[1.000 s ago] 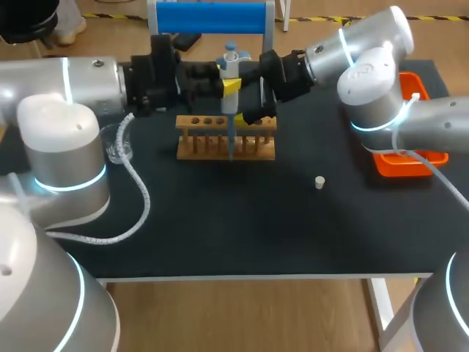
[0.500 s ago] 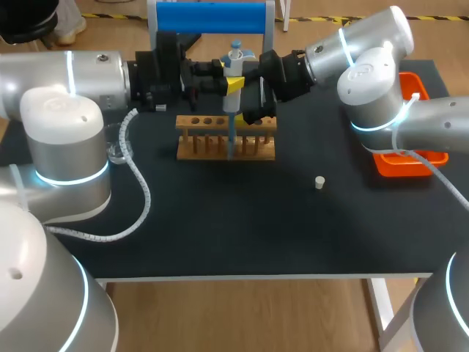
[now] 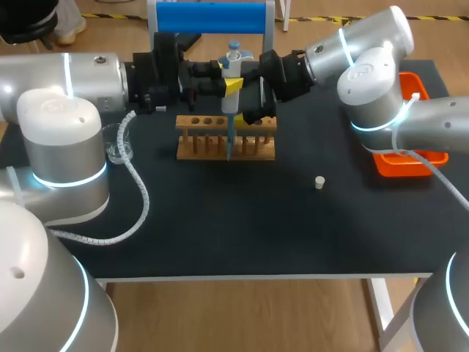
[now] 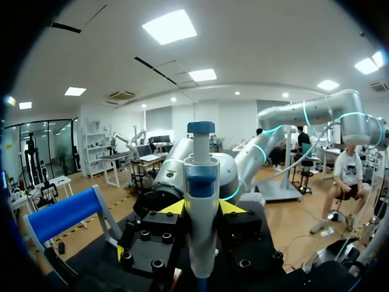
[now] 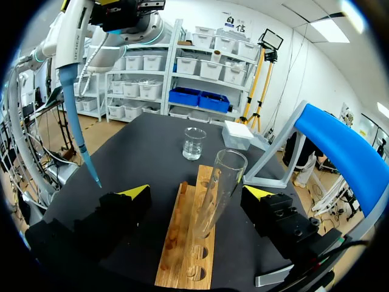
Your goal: Invert the test tube, pick up the pipette, mount the tip to pipette, aspirate from beaker and dispense into the tube, eject the tip, return the pipette, and cap with the stopper.
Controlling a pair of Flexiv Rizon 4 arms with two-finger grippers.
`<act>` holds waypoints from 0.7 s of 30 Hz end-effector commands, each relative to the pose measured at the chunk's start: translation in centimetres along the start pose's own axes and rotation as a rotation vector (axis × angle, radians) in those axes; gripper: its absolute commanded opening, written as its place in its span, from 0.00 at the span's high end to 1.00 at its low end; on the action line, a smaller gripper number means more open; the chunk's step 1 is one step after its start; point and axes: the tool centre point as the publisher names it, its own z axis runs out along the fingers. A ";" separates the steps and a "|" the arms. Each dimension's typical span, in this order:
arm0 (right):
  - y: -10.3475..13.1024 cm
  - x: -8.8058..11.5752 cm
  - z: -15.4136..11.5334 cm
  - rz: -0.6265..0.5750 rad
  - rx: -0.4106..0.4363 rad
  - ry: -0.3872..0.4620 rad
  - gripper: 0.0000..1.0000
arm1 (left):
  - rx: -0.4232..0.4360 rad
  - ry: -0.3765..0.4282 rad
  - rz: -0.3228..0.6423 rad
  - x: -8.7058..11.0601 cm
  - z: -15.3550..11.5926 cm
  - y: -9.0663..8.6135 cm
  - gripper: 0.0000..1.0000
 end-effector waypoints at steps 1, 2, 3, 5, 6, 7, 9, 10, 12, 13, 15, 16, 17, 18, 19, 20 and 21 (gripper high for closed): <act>-0.3 0.1 -0.5 0.009 -0.003 -0.005 0.00 | 0.004 -0.003 0.001 0.1 0.0 0.1 1.00; -0.4 0.2 -0.8 0.011 -0.005 -0.006 0.00 | 0.004 -0.003 0.001 0.1 0.0 0.1 1.00; -0.5 0.3 -1.2 0.015 -0.008 -0.010 0.00 | 0.004 -0.003 0.001 0.1 0.0 0.1 1.00; -0.7 0.5 -2.2 0.026 -0.005 -0.020 0.00 | 0.004 -0.003 0.001 0.1 0.0 0.1 1.00; -0.8 0.6 -2.7 0.030 -0.015 -0.024 0.00 | 0.004 -0.003 0.001 0.1 0.0 0.1 1.00; -0.9 0.8 -3.3 0.034 -0.024 -0.027 0.00 | 0.004 -0.003 0.001 0.1 0.0 0.1 1.00; -1.0 1.1 -4.5 0.038 -0.031 -0.028 0.00 | 0.004 -0.003 0.001 0.1 0.0 0.1 1.00; -1.1 1.3 -5.1 0.039 -0.039 -0.029 0.00 | 0.004 -0.003 0.001 0.1 0.0 0.1 1.00; -1.2 1.8 -6.2 0.037 -0.047 -0.029 0.00 | 0.004 -0.003 0.001 0.1 0.0 0.1 1.00; -1.2 2.1 -6.9 0.034 -0.052 -0.030 0.00 | 0.004 -0.003 0.001 0.1 0.0 0.1 1.00; -1.2 2.7 -8.2 0.032 -0.062 -0.035 0.00 | 0.004 -0.003 0.001 0.1 0.0 0.1 1.00; -1.2 3.0 -8.9 0.036 -0.075 -0.041 0.00 | 0.004 -0.003 0.001 0.1 0.0 0.1 1.00; -1.1 3.3 -9.7 0.040 -0.081 -0.043 0.00 | 0.004 -0.003 0.001 0.1 0.0 0.1 1.00; -1.1 3.7 -10.4 0.044 -0.093 -0.051 0.00 | 0.004 -0.003 0.001 0.1 0.0 0.1 1.00; -0.9 4.0 -11.2 0.051 -0.109 -0.052 0.00 | 0.004 -0.003 0.001 0.1 0.0 0.1 1.00; -0.7 4.4 -12.0 0.057 -0.134 -0.047 0.00 | 0.004 -0.003 0.001 0.1 0.0 0.1 1.00; -0.4 4.8 -12.7 0.059 -0.149 -0.047 0.00 | 0.004 -0.003 0.001 0.1 0.0 0.1 1.00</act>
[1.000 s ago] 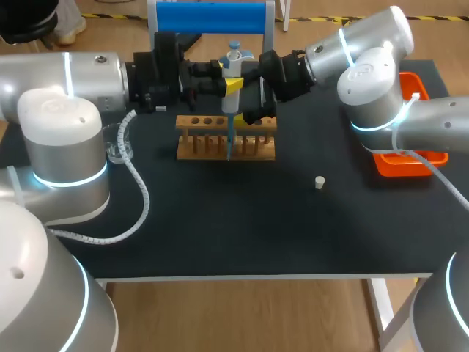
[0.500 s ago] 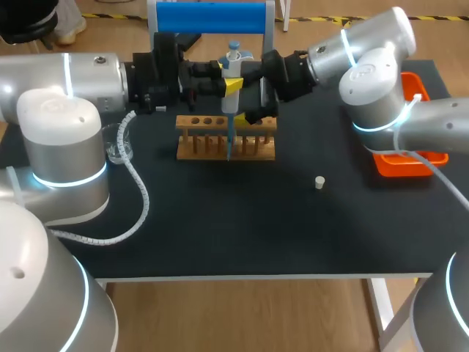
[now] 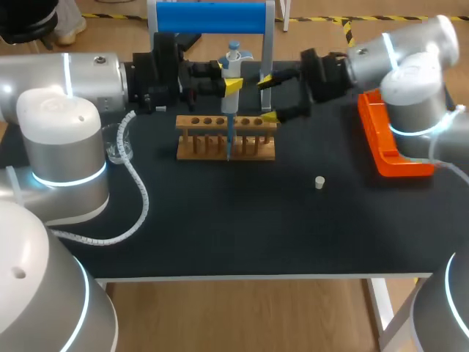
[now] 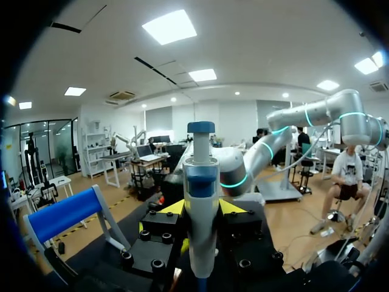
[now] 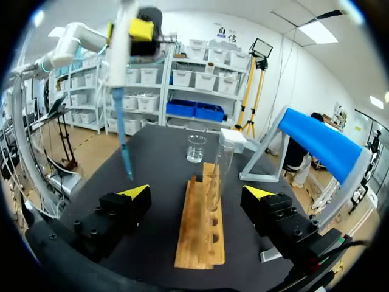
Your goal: Invert the test tube, pick up the pipette, mount the tip to pipette, aspirate from beaker and dispense into the tube, eject the tip, return the pipette, and cap with the stopper.
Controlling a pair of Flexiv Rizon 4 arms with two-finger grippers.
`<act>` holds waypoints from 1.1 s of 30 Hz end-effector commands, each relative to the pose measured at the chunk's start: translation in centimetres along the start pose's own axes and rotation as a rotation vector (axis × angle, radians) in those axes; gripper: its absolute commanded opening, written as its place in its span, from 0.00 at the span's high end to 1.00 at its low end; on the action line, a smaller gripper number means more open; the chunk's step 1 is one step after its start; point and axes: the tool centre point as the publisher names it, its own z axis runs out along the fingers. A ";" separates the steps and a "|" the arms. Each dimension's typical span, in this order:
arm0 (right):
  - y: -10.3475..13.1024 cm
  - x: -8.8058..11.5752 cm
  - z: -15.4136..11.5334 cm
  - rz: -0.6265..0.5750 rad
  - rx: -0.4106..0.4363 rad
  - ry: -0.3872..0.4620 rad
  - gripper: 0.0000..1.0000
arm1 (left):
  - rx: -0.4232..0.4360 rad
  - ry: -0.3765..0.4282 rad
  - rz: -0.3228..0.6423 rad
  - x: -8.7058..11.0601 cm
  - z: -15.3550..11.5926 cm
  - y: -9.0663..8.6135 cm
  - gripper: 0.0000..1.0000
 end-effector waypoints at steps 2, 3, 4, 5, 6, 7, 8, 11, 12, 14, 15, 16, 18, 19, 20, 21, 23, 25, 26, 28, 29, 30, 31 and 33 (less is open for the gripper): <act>1.4 3.0 -6.2 -0.004 -0.082 -0.015 0.00 | 0.003 -0.004 0.001 0.1 0.0 0.0 1.00; 1.9 3.3 -6.8 0.000 -0.109 -0.011 0.00 | 0.003 -0.004 0.001 0.1 0.0 0.0 1.00; 2.2 3.7 -7.3 0.002 -0.129 -0.008 0.00 | 0.003 -0.004 0.001 0.1 0.0 0.0 1.00; 2.7 4.0 -7.7 0.003 -0.148 -0.005 0.00 | 0.003 -0.004 0.001 0.1 0.0 0.0 1.00; 3.2 4.5 -8.2 -0.003 -0.175 -0.001 0.00 | 0.003 -0.004 0.001 0.1 0.0 0.0 1.00; 3.5 4.7 -8.4 -0.002 -0.186 0.001 0.00 | 0.003 -0.004 0.001 0.1 0.0 0.0 1.00; 3.9 5.0 -8.6 -0.006 -0.203 0.004 0.00 | 0.003 -0.004 0.001 0.1 0.0 0.0 1.00; 5.3 6.3 -9.1 0.002 -0.246 0.021 0.00 | 0.003 -0.004 0.001 0.1 0.0 0.0 1.00; 5.6 6.6 -9.1 0.003 -0.261 0.026 0.00 | 0.003 -0.004 0.001 0.1 0.0 0.0 1.00; 6.4 7.3 -9.0 -0.002 -0.284 0.036 0.00 | 0.003 -0.004 0.001 0.1 0.0 0.0 1.00; 6.8 7.7 -8.9 -0.003 -0.294 0.049 0.00 | 0.003 -0.004 0.001 0.1 0.0 0.0 1.00; 7.1 8.0 -8.7 -0.001 -0.301 0.058 0.00 | 0.003 -0.004 0.001 0.1 0.0 0.0 1.00; 7.9 8.7 -8.3 0.024 -0.319 0.082 0.00 | 0.003 -0.004 0.001 0.1 0.0 0.0 1.00; 8.2 8.9 -8.1 0.024 -0.316 0.082 0.00 | 0.003 -0.004 0.001 0.1 0.0 0.0 1.00; 8.5 9.1 -8.0 0.024 -0.315 0.082 0.00 | 0.003 -0.004 0.001 0.1 0.0 0.0 1.00; 8.9 9.5 -7.6 0.036 -0.316 0.091 0.00 | 0.003 -0.004 0.001 0.1 0.0 0.0 1.00; 9.5 9.8 -7.2 0.040 -0.308 0.086 0.00 | 0.003 -0.004 0.001 0.1 0.0 0.0 1.00; 10.1 10.2 -6.5 0.009 -0.296 0.059 0.00 | 0.003 -0.004 0.001 0.1 0.0 0.0 1.00; 10.2 10.3 -6.0 0.011 -0.295 0.059 0.00 | 0.003 -0.004 0.001 0.1 0.0 0.0 1.00; 10.4 10.3 -5.3 0.036 -0.297 0.059 0.00 | 0.003 -0.004 0.001 0.1 0.0 0.0 1.00; 10.5 10.3 -4.9 0.035 -0.298 0.054 0.00 | 0.003 -0.004 0.001 0.1 0.0 0.0 1.00; 10.6 10.2 -4.5 0.038 -0.303 0.042 0.00 | 0.003 -0.004 0.001 0.1 0.0 0.0 1.00; 10.7 10.1 -4.1 0.047 -0.306 0.043 0.00 | 0.003 -0.004 0.001 0.1 0.0 0.0 1.00; 10.9 10.0 -3.5 0.073 -0.320 0.042 0.00 | 0.003 -0.004 0.001 0.1 0.0 0.0 1.00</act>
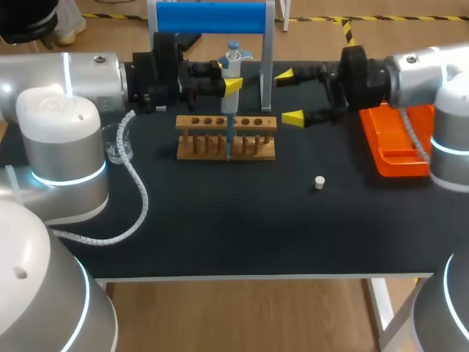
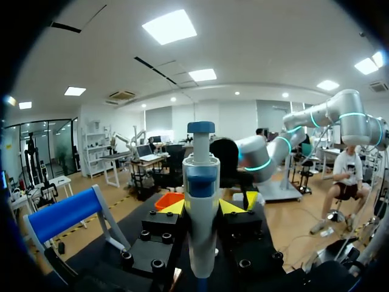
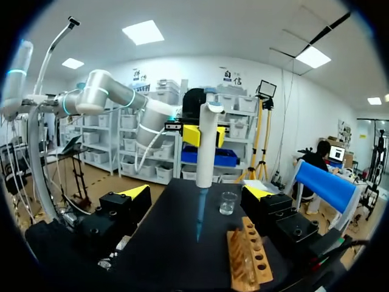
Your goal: Invert the test tube, pick up the pipette, mount the tip to pipette, aspirate from beaker and dispense into the tube, eject the tip, return the pipette, and cap with the stopper.
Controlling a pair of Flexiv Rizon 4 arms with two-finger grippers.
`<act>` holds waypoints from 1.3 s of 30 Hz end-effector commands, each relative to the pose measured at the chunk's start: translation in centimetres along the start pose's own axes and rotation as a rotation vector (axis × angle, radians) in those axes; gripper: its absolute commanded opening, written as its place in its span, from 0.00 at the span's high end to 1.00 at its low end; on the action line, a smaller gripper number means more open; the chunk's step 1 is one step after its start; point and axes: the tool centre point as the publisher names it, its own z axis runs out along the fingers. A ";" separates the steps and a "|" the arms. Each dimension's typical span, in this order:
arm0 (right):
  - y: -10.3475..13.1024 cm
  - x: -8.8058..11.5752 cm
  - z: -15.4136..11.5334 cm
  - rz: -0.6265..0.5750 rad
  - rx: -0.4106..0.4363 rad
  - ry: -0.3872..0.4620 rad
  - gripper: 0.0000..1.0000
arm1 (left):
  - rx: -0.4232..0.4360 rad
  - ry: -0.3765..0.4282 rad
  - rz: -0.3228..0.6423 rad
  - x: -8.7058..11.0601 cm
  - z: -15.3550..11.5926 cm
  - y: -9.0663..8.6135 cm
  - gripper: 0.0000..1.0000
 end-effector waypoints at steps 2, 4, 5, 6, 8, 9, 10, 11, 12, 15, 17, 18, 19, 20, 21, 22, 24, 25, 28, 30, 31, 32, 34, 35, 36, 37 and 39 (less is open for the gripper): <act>0.0 -0.3 2.2 0.023 -0.025 -0.023 0.00 | 0.005 -0.005 0.001 0.1 0.1 0.1 1.00; 0.2 -0.3 2.7 0.029 -0.033 -0.024 0.00 | 0.005 -0.005 0.001 0.1 0.1 0.1 1.00; 0.3 -0.3 2.9 0.030 -0.037 -0.023 0.00 | 0.005 -0.005 0.001 0.1 0.1 0.1 1.00; 0.5 -0.2 3.1 0.032 -0.044 -0.024 0.00 | 0.005 -0.005 0.001 0.1 0.1 0.1 1.00; 0.7 -0.2 3.4 0.033 -0.050 -0.023 0.00 | 0.005 -0.005 0.001 0.1 0.1 0.1 1.00; 0.8 -0.2 3.6 0.032 -0.052 -0.024 0.00 | 0.005 -0.005 0.001 0.1 0.1 0.1 1.00; 0.9 -0.3 3.9 0.031 -0.058 -0.027 0.00 | 0.005 -0.005 0.001 0.1 0.1 0.1 1.00; 0.9 -0.4 4.0 0.032 -0.060 -0.027 0.00 | 0.005 -0.005 0.001 0.1 0.1 0.1 1.00; 1.0 -0.5 4.2 0.032 -0.068 -0.026 0.00 | 0.005 -0.005 0.001 0.1 0.1 0.1 1.00; 1.1 -0.9 4.8 0.031 -0.077 -0.029 0.00 | 0.005 -0.005 0.001 0.1 0.1 0.1 1.00; 1.2 -1.1 5.2 0.034 -0.083 -0.033 0.00 | 0.005 -0.005 0.001 0.1 0.1 0.1 1.00; 1.2 -1.2 5.4 0.035 -0.084 -0.033 0.00 | 0.005 -0.005 0.001 0.1 0.1 0.1 1.00; 1.2 -1.2 5.6 0.036 -0.083 -0.033 0.00 | 0.005 -0.005 0.001 0.1 0.1 0.1 1.00; 1.2 -1.3 5.8 0.041 -0.083 -0.032 0.02 | 0.005 -0.005 0.001 0.1 0.1 0.1 1.00; 1.2 -1.3 6.0 0.045 -0.084 -0.027 0.04 | 0.005 -0.005 0.001 0.1 0.1 0.1 1.00; 1.2 -1.2 6.2 0.045 -0.085 -0.025 0.05 | 0.005 -0.005 0.001 0.1 0.1 0.1 1.00; 1.3 -1.2 6.5 0.047 -0.083 -0.018 0.09 | 0.005 -0.005 0.001 0.1 0.1 0.1 1.00; 1.3 -1.1 6.7 0.047 -0.083 -0.016 0.09 | 0.005 -0.005 0.001 0.1 0.1 0.1 1.00; 1.4 -1.0 7.2 0.046 -0.082 -0.009 0.11 | 0.005 -0.005 0.001 0.1 0.1 0.1 1.00; 1.4 -1.1 7.5 0.045 -0.081 -0.005 0.11 | 0.005 -0.005 0.001 0.1 0.1 0.1 1.00; 1.4 -1.1 7.6 0.045 -0.081 -0.004 0.11 | 0.005 -0.005 0.001 0.1 0.1 0.1 1.00; 1.4 -1.1 7.8 0.046 -0.081 -0.002 0.12 | 0.005 -0.005 0.001 0.1 0.1 0.1 1.00; 1.4 -1.2 8.0 0.047 -0.081 0.001 0.13 | 0.005 -0.005 0.001 0.1 0.1 0.1 1.00; 1.4 -1.2 8.1 0.049 -0.081 0.002 0.13 | 0.005 -0.005 0.001 0.1 0.1 0.1 1.00; 1.4 -1.2 8.2 0.051 -0.082 0.004 0.15 | 0.005 -0.005 0.001 0.1 0.1 0.1 1.00; 1.4 -1.2 8.3 0.052 -0.084 0.005 0.15 | 0.005 -0.005 0.001 0.1 0.1 0.1 1.00; 1.4 -1.1 8.5 0.055 -0.087 0.008 0.16 | 0.005 -0.005 0.001 0.1 0.1 0.1 1.00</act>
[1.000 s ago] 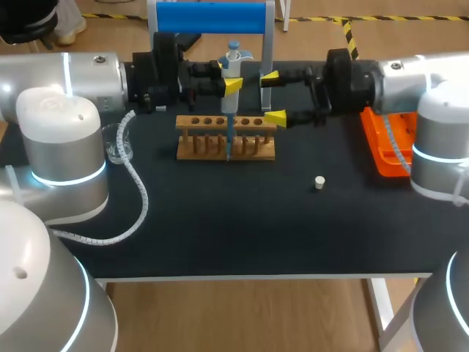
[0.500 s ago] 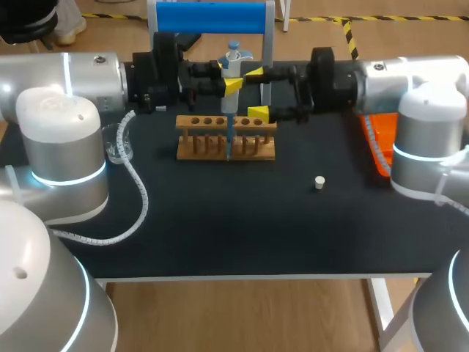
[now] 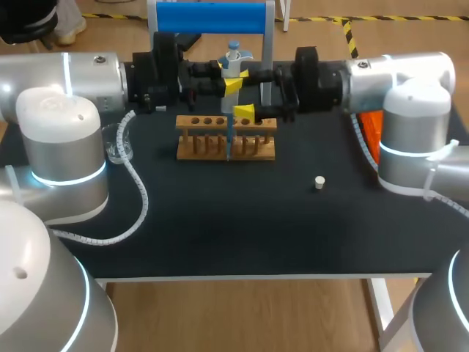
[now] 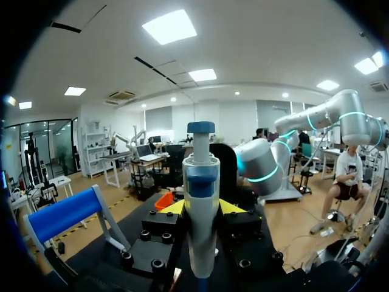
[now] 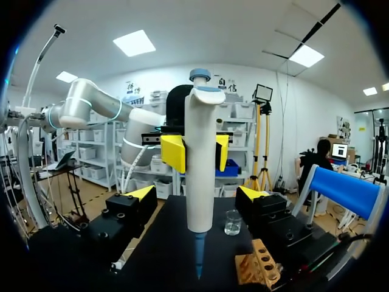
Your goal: Invert the test tube, pick up the pipette, mount the tip to pipette, aspirate from beaker and dispense into the tube, eject the tip, return the pipette, and cap with the stopper.
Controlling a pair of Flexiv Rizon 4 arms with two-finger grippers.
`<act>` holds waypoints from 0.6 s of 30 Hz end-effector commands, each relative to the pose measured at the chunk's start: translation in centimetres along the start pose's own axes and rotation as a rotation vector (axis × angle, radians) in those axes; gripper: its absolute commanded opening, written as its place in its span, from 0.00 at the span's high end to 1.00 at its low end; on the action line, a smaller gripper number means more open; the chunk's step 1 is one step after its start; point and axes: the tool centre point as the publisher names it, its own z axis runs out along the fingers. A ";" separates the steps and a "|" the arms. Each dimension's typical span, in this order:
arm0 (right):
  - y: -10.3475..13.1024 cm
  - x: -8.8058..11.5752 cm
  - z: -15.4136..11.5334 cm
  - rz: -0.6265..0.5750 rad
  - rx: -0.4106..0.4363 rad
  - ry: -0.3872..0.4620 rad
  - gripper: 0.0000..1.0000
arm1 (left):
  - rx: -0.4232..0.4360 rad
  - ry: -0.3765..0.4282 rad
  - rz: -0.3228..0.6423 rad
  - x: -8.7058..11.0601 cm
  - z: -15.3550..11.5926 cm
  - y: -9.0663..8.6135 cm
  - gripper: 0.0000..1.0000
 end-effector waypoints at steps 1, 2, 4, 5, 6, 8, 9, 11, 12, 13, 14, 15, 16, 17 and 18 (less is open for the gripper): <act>-0.2 -0.2 0.5 0.005 -0.008 0.009 0.17 | 0.005 -0.005 0.002 0.1 0.1 0.1 1.00; -0.2 -0.2 0.6 0.006 -0.009 0.010 0.18 | 0.005 -0.005 0.002 0.1 0.1 0.1 1.00; -0.1 -0.2 0.7 0.006 -0.011 0.011 0.19 | 0.005 -0.005 0.002 0.1 0.1 0.1 1.00; -0.1 -0.1 0.8 0.006 -0.011 0.011 0.20 | 0.005 -0.005 0.002 0.1 0.1 0.1 1.00; -0.1 -0.1 0.9 0.006 -0.012 0.012 0.20 | 0.005 -0.005 0.002 0.1 0.1 0.1 1.00; -0.1 -0.2 1.0 0.006 -0.013 0.011 0.22 | 0.005 -0.005 0.002 0.1 0.1 0.1 1.00; -0.1 -0.2 1.1 0.005 -0.013 0.010 0.24 | 0.005 -0.005 0.002 0.1 0.1 0.1 1.00; -0.2 -0.3 1.2 0.005 -0.012 0.007 0.25 | 0.005 -0.005 0.002 0.1 0.1 0.1 1.00; -0.2 -0.4 1.3 0.005 -0.012 0.006 0.27 | 0.005 -0.005 0.002 0.1 0.1 0.1 1.00; -0.2 -0.4 1.3 0.006 -0.013 0.004 0.27 | 0.005 -0.005 0.002 0.1 0.1 0.1 1.00; -0.2 -0.4 1.4 0.007 -0.013 0.004 0.29 | 0.005 -0.005 0.002 0.1 0.1 0.1 1.00; -0.2 -0.4 1.5 0.008 -0.014 0.003 0.32 | 0.005 -0.005 0.002 0.1 0.1 0.1 1.00; -0.2 -0.4 1.5 0.008 -0.015 0.003 0.33 | 0.005 -0.005 0.002 0.1 0.1 0.1 1.00; -0.2 -0.4 1.6 0.009 -0.016 0.004 0.35 | 0.005 -0.005 0.002 0.1 0.1 0.1 1.00; -0.2 -0.4 1.7 0.010 -0.017 0.004 0.35 | 0.005 -0.005 0.002 0.1 0.1 0.1 1.00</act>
